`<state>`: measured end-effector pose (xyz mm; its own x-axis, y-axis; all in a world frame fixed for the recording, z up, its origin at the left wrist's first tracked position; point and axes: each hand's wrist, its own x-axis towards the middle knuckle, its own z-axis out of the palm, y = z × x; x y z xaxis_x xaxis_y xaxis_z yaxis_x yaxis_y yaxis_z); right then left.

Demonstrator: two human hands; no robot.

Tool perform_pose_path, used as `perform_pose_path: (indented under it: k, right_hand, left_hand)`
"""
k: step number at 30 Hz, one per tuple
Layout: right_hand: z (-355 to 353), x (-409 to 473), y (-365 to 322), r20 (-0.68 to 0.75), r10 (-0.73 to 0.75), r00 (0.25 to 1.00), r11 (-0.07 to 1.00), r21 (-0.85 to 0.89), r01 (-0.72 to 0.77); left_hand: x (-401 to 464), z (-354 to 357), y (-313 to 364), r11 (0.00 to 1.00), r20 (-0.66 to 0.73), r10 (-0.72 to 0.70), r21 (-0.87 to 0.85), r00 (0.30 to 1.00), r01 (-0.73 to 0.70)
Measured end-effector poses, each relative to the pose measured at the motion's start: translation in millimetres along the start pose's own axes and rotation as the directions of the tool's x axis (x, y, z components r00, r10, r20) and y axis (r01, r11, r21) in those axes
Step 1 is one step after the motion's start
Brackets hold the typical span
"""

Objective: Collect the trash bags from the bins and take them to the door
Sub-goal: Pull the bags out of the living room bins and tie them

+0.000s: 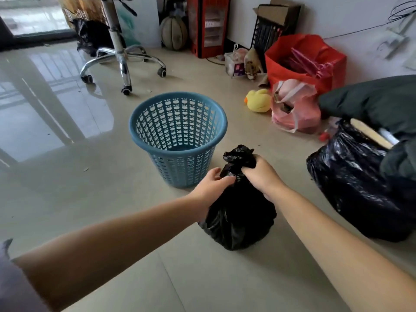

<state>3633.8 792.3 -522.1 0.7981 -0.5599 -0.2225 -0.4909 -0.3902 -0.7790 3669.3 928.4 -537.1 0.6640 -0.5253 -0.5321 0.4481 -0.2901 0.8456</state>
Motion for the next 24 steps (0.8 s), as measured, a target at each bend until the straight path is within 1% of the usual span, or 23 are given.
perform_pose_path:
  k: [1,2,5,7,9,10,11,13,15,17,18,20,21,22,23,24]
  right_hand:
    - [-1,0,1,0.046,0.014,0.999,0.998,0.054,-0.017]
    - [-3,0,1,0.086,0.012,0.996,0.994,0.109,-0.021]
    - [-19,-1,0,0.232,-0.026,0.972,0.972,0.234,-0.030]
    - [-35,0,3,0.280,-0.061,0.958,0.972,0.233,-0.006]
    - [-48,0,8,0.260,-0.074,0.963,0.982,0.185,0.025]
    - [-54,1,10,0.212,-0.070,0.975,0.989,0.141,0.040]
    - [-59,3,13,0.149,-0.062,0.987,0.995,0.091,0.049]
    - [-67,9,21,0.024,-0.034,0.999,0.999,0.032,0.033]
    - [-75,12,23,-0.040,-0.036,0.999,0.999,0.025,0.037]
    - [-81,11,17,-0.026,-0.127,0.992,0.991,0.027,0.128]
    - [-82,10,13,-0.014,-0.206,0.978,0.978,-0.018,0.206]
    - [-84,8,-1,-0.011,-0.346,0.938,0.929,-0.142,0.341]
    - [-85,7,-9,-0.020,-0.390,0.920,0.911,-0.152,0.383]
    - [-85,6,-16,-0.044,-0.428,0.903,0.901,-0.096,0.423]
    - [-86,4,-24,-0.077,-0.439,0.895,0.896,0.033,0.442]
    - [-88,0,-32,-0.113,-0.437,0.893,0.867,0.210,0.451]
  left_hand:
    - [-2,4,2,0.998,0.062,0.035,0.047,0.997,-0.038]
    - [-3,4,4,0.994,0.089,0.072,0.079,0.993,-0.079]
    - [0,-3,12,0.968,0.097,0.165,0.175,0.982,-0.180]
    - [4,-8,17,0.934,0.088,0.197,0.287,0.976,-0.215]
    - [4,-13,24,0.893,0.045,0.223,0.391,0.974,-0.223]
    - [5,-17,27,0.876,0.010,0.244,0.426,0.970,-0.225]
    - [8,-21,30,0.867,-0.028,0.269,0.442,0.963,-0.229]
    - [8,-32,41,0.879,-0.103,0.336,0.392,0.936,-0.272]
    - [5,-43,59,0.880,-0.201,0.423,0.323,0.883,-0.348]
    - [-1,-52,78,0.855,-0.287,0.512,0.264,0.809,-0.447]
    - [-4,-54,87,0.825,-0.317,0.563,0.263,0.763,-0.500]
    - [-11,-54,100,0.740,-0.343,0.673,0.322,0.655,-0.591]
    - [-15,-53,105,0.697,-0.338,0.717,0.353,0.610,-0.624]
    - [-19,-49,110,0.656,-0.322,0.755,0.381,0.571,-0.652]
    - [-23,-46,113,0.615,-0.298,0.789,0.402,0.538,-0.679]
    - [-27,-43,115,0.579,-0.273,0.815,0.419,0.511,-0.699]
